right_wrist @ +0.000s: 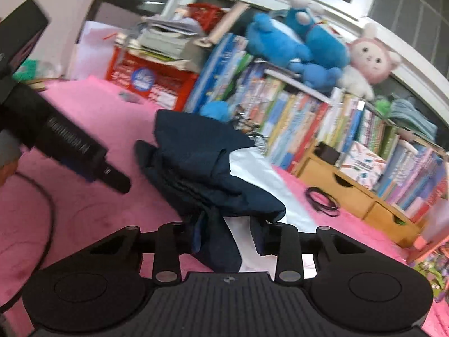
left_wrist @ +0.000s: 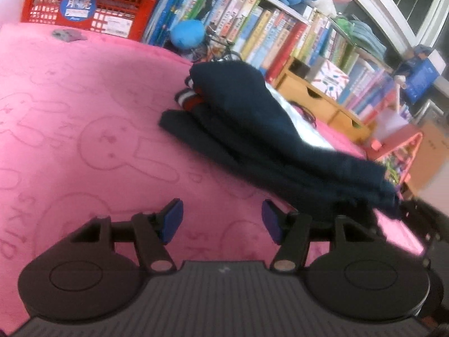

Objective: Fold clothes

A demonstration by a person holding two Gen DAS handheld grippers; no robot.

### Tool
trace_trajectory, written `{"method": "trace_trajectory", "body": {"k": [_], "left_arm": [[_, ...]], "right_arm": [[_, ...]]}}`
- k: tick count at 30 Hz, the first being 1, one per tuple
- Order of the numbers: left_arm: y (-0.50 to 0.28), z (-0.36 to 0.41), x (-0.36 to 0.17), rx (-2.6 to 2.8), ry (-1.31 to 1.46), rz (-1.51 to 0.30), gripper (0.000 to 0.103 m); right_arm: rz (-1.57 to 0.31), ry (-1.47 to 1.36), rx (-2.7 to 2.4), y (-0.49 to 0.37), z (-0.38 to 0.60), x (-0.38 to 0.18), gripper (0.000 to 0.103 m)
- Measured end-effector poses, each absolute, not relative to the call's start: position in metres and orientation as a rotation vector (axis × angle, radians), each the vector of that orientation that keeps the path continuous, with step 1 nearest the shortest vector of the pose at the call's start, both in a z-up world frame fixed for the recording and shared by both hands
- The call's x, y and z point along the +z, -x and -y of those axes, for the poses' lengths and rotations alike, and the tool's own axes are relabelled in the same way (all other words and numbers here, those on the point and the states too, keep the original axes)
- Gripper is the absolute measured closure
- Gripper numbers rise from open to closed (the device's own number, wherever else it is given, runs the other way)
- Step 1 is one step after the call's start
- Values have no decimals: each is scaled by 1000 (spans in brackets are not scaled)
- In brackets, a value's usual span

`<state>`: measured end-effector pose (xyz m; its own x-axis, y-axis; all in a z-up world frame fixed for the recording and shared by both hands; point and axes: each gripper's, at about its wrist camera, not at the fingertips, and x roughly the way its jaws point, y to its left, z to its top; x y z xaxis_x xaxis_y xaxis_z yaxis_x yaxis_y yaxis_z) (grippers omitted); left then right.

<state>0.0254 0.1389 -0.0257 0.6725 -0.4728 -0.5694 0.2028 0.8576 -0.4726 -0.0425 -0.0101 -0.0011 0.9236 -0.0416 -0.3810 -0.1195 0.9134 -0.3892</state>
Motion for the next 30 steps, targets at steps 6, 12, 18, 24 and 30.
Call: {"method": "trace_trajectory", "body": {"k": [6, 12, 18, 24, 30], "left_arm": [[-52, -144, -37, -436, 665, -779, 40], [-65, -152, -42, -364, 793, -775, 52], [-67, -153, -41, -363, 788, -783, 57], [-65, -147, -37, -346, 690, -776, 58], [-85, -167, -36, -183, 567, -746, 103]], "right_arm": [[-384, 412, 48, 41, 18, 5, 67], [-420, 442, 120, 48, 13, -5, 65], [-474, 602, 192, 58, -16, -35, 62], [-465, 600, 122, 40, -25, -45, 79], [-476, 605, 126, 41, -21, -47, 88]]}}
